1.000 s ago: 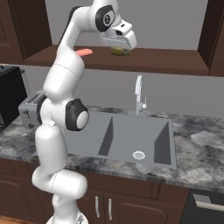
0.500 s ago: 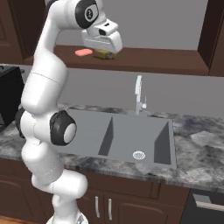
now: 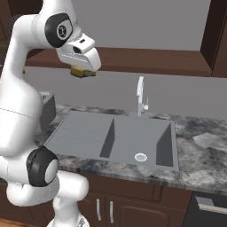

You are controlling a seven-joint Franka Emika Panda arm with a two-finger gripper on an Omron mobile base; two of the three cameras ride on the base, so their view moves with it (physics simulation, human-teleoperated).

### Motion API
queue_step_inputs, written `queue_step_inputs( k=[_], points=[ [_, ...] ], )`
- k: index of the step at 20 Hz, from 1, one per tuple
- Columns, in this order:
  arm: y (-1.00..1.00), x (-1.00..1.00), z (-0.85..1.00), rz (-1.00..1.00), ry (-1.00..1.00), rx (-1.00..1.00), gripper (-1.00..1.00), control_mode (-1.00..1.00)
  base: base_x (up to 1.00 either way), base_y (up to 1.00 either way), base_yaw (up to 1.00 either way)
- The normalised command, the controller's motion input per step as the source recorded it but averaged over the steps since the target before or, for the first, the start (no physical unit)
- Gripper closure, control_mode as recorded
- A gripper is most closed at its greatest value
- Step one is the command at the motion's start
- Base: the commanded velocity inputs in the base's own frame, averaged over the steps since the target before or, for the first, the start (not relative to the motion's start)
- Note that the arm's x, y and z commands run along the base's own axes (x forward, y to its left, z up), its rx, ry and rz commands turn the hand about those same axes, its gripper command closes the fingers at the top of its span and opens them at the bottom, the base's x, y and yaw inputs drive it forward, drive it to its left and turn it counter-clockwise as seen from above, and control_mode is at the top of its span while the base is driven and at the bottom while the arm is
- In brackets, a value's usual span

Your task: Locate and retrieve the bar soap and sponge from the cabinet. Place them next to the sink.

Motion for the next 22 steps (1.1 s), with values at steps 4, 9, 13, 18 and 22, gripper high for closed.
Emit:
queue_step_inputs(
  k=[4, 9, 13, 18, 22],
  points=[
    [0.42, -0.97, -0.21, 0.11, -0.07, 0.00, 1.00, -1.00, 0.00, 0.00, 0.00],
    [0.52, -0.62, -0.15, 0.10, 0.00, 0.00, 1.00, -1.00, 0.00, 0.00, 0.00],
    [0.37, -0.45, -0.08, 0.10, 0.00, 0.00, 1.00, -1.00, 0.00, 0.00, 0.00],
    [0.49, -0.35, -0.17, 0.07, 0.00, 0.00, 1.00, -1.00, 0.00, 0.00, 0.00],
    [0.72, -0.28, -0.25, 0.04, 0.00, -0.01, 1.00, -1.00, 0.00, 0.00, 0.00]
  ],
)
